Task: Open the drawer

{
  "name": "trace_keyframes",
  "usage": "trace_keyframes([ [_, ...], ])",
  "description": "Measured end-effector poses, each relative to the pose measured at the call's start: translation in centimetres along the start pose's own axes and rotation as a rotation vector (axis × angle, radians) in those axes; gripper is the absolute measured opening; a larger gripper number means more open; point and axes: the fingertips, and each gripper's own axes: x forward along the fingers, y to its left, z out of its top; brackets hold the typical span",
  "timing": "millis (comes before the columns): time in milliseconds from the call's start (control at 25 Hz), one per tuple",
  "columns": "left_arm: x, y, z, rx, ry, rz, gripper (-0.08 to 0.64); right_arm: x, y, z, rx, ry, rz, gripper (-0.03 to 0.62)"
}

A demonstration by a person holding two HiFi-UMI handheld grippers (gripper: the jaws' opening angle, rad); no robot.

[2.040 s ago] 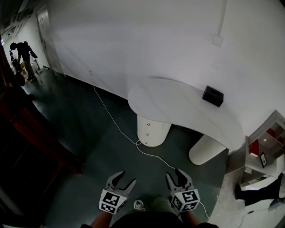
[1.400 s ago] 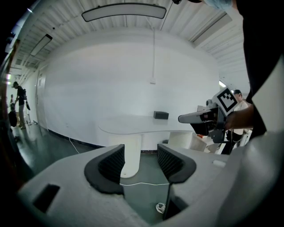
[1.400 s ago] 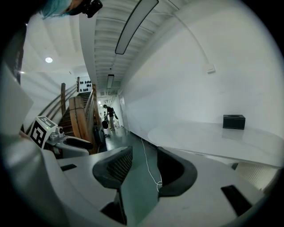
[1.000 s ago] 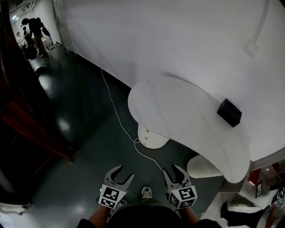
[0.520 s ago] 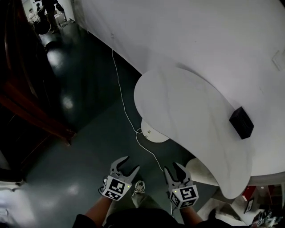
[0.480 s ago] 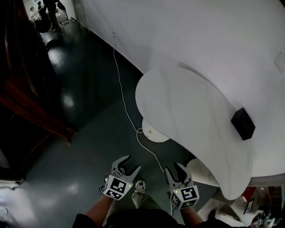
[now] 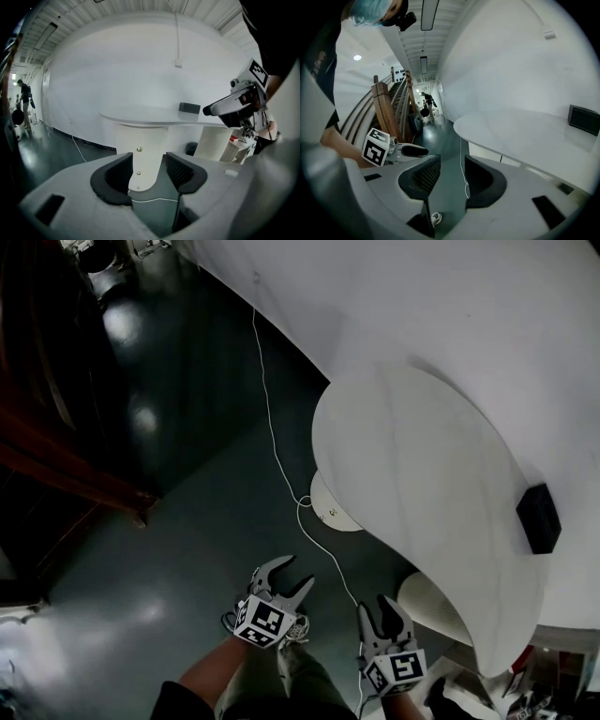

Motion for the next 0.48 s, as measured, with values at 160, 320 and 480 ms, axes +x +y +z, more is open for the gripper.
trace_keyframes([
  [160,2.6,2.8,-2.1,-0.023,-0.006,-0.017,0.225,2.6,-0.2,-1.2,0.025,0.022,-0.034,0.152],
  [320,5.7,4.6,-3.4,-0.022,-0.011,-0.067,0.225,5.0,-0.9,-2.1,0.047,0.034,-0.073,0.152],
  [480,8.6,5.4,-4.0,0.017,-0.024,-0.131,0.226,6.6,-1.3,-3.4,0.058,0.045,-0.094,0.152],
])
